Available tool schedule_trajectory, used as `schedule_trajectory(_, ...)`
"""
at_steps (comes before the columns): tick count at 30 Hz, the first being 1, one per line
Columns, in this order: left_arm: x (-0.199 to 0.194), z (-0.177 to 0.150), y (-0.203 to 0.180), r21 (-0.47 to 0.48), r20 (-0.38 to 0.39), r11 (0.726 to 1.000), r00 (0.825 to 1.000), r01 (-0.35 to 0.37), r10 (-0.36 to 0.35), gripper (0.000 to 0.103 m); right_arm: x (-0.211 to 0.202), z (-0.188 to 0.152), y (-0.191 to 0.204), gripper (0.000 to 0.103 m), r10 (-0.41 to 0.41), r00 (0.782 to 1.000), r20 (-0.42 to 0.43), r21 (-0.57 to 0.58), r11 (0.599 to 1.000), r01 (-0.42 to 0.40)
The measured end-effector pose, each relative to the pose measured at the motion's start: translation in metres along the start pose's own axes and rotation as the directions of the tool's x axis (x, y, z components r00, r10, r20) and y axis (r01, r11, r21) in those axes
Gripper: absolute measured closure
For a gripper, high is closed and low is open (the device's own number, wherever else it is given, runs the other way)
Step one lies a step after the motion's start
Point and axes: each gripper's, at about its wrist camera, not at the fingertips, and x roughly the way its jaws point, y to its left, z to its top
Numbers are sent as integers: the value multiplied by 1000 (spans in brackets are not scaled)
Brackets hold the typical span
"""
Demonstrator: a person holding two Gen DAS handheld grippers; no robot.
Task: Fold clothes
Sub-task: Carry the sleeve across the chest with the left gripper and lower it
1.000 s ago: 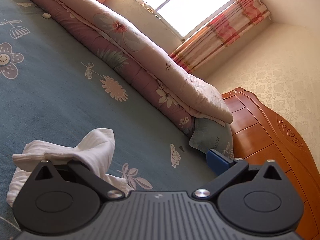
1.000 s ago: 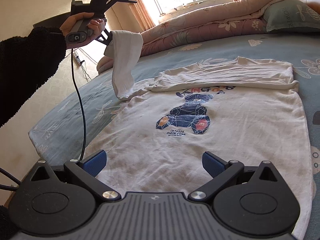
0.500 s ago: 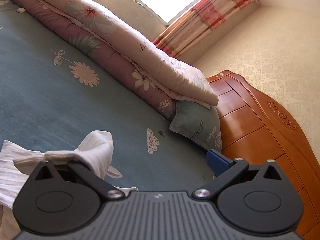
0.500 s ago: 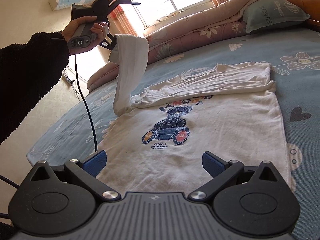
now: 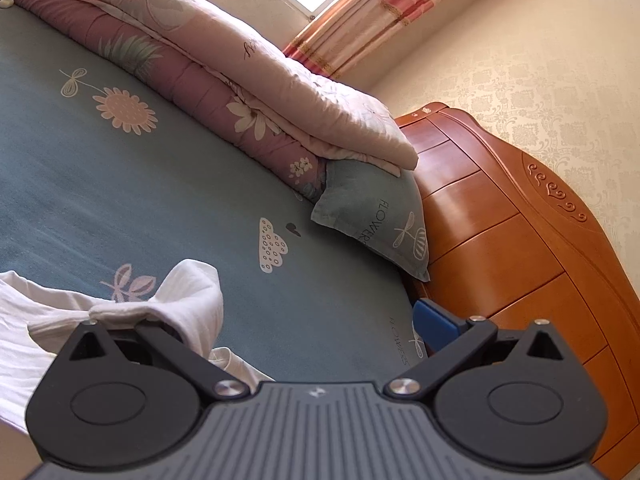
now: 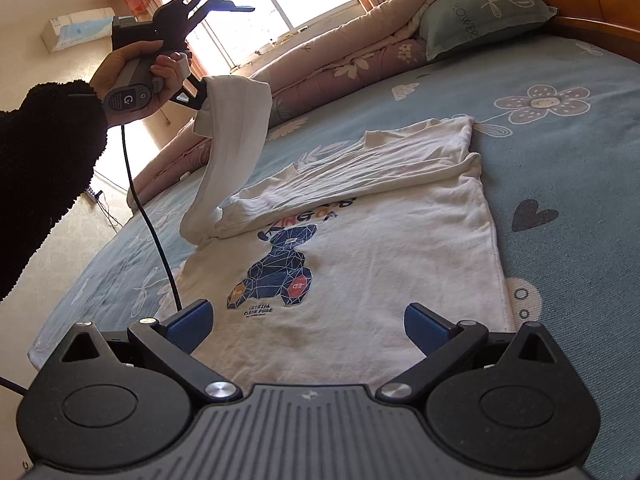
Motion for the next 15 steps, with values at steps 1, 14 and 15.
schedule_trajectory(1,4,-3,-3,6,-10,1000,1000,3,-3,1,0,0,0,0,-3,1000,-1,1,1000,3)
schedule_trajectory(14,55,-42,-23,115,-209,993,977,-13,37,1,-1,0,-3,0,-22,1000,-8,8,1000,22)
schedule_trajectory(15,59,-46,-24,134,-235,991,971,-13,44,1,-1,0,-3,0,-22,1000,-8,8,1000,22)
